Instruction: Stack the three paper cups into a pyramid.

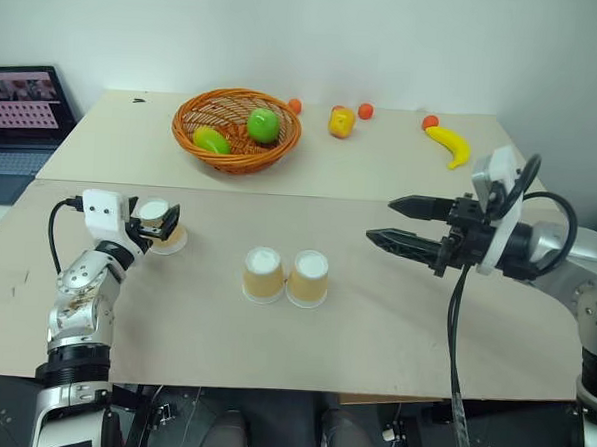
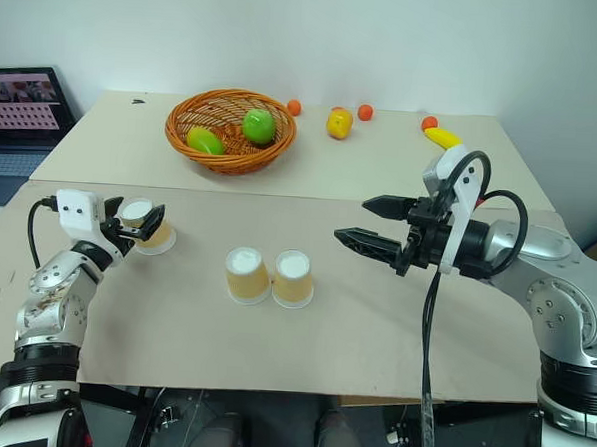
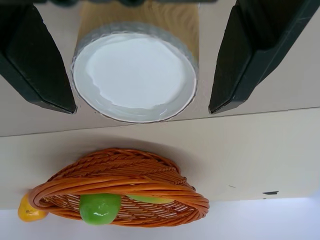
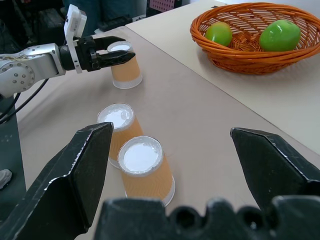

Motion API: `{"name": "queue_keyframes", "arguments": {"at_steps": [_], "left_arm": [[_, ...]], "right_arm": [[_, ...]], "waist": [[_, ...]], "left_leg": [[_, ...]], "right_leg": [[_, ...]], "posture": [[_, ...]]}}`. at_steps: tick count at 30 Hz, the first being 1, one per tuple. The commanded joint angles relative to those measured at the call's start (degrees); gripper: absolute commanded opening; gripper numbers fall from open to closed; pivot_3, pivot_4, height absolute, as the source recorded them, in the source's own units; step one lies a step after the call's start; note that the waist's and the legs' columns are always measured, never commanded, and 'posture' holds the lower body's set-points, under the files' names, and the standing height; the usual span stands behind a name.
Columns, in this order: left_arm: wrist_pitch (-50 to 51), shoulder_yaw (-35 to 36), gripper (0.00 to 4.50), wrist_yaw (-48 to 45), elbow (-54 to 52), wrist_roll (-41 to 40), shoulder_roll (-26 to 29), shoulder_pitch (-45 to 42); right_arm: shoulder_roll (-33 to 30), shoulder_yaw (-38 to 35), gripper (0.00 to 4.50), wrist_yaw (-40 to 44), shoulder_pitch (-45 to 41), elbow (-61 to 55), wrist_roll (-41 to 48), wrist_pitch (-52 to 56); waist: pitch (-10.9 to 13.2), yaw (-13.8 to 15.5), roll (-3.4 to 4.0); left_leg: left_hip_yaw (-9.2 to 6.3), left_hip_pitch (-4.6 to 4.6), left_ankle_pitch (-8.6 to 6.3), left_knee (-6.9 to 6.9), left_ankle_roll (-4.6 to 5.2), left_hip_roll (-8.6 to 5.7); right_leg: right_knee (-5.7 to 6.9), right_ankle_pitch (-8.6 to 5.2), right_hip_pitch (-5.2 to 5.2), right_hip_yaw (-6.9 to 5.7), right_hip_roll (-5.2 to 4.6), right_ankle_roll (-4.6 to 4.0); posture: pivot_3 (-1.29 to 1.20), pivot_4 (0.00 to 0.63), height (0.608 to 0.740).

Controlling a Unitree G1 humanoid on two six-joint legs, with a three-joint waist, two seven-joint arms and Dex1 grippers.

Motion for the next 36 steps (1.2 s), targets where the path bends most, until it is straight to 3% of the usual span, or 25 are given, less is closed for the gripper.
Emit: {"name": "queue_keyframes", "arguments": {"at_steps": [1, 4, 6, 14, 19, 27, 36], "left_arm": [[-2.1, -0.1, 4.5, -0.1, 0.4, 0.6, 1.1, -1.2], [-2.0, -0.2, 3.84, -0.1, 0.2, 0.8, 0.9, -0.7], [-1.7, -0.2, 3.14, 0.1, -0.3, 0.7, 0.8, -0.6], [0.2, -0.6, 3.14, 0.8, -4.7, 0.0, 1.1, -3.1], [5.7, -2.7, 3.14, -1.2, -9.2, -1.9, 2.3, -10.9], [20.3, -12.9, 3.14, -17.2, -19.6, -11.7, 3.8, -17.7], [25.5, -20.6, 3.14, -28.5, -20.4, -14.0, 4.3, -24.4]], "right_arm": [[-0.5, -2.1, 4.42, -0.9, -0.3, -2.1, 1.4, 0.0], [-0.5, -2.1, 4.5, -1.4, -0.2, -2.2, 1.5, 0.0], [-0.4, -2.1, 4.5, -1.7, -0.2, -2.2, 1.5, -0.1], [-0.5, -2.1, 4.5, -2.0, 0.4, -2.5, 1.8, -0.1], [-0.8, -2.6, 4.5, -2.1, 1.0, -2.7, 2.1, -0.2], [-1.4, -4.6, 4.5, -3.9, 3.4, -4.2, 2.8, -0.1], [-1.2, -7.2, 4.5, -7.7, 7.2, -7.3, 5.2, 0.3]], "waist": [[0.0, 0.0, 0.0], [0.0, 0.0, 0.0], [0.0, 0.0, 0.0], [0.0, 0.1, 0.0], [0.0, 0.3, -0.02], [0.0, 0.1, -0.02], [0.0, -0.2, -0.03]], "left_leg": [[0.0, 0.0, 0.0, 0.0, 0.0, 0.0], [0.0, 0.0, 0.0, 0.0, 0.0, 0.0], [0.0, 0.0, 0.0, 0.0, 0.0, 0.0], [-0.01, -0.01, 0.0, 0.0, 0.0, 0.0], [-0.08, -0.07, 0.01, 0.05, -0.01, -0.01], [-0.05, -0.13, 0.0, 0.08, -0.01, -0.04], [-0.08, -0.09, 0.01, 0.08, 0.0, -0.03]], "right_leg": [[0.0, 0.0, 0.0, 0.0, 0.0, 0.0], [0.0, 0.0, 0.0, 0.0, 0.0, 0.0], [0.0, 0.0, 0.0, 0.0, 0.0, 0.0], [-0.01, 0.0, 0.0, 0.0, 0.0, 0.01], [0.0, 0.01, 0.0, -0.06, 0.0, 0.02], [-0.03, -0.01, -0.01, -0.02, -0.02, 0.08], [0.02, -0.19, -0.02, -0.02, 0.05, 0.37]], "posture": [[0.0, 0.15, 0.737], [0.0, 0.15, 0.737], [0.0, 0.15, 0.737], [0.0, 0.15, 0.737], [0.0, 0.15, 0.737], [0.0, 0.15, 0.737], [0.0, 0.15, 0.737]]}}
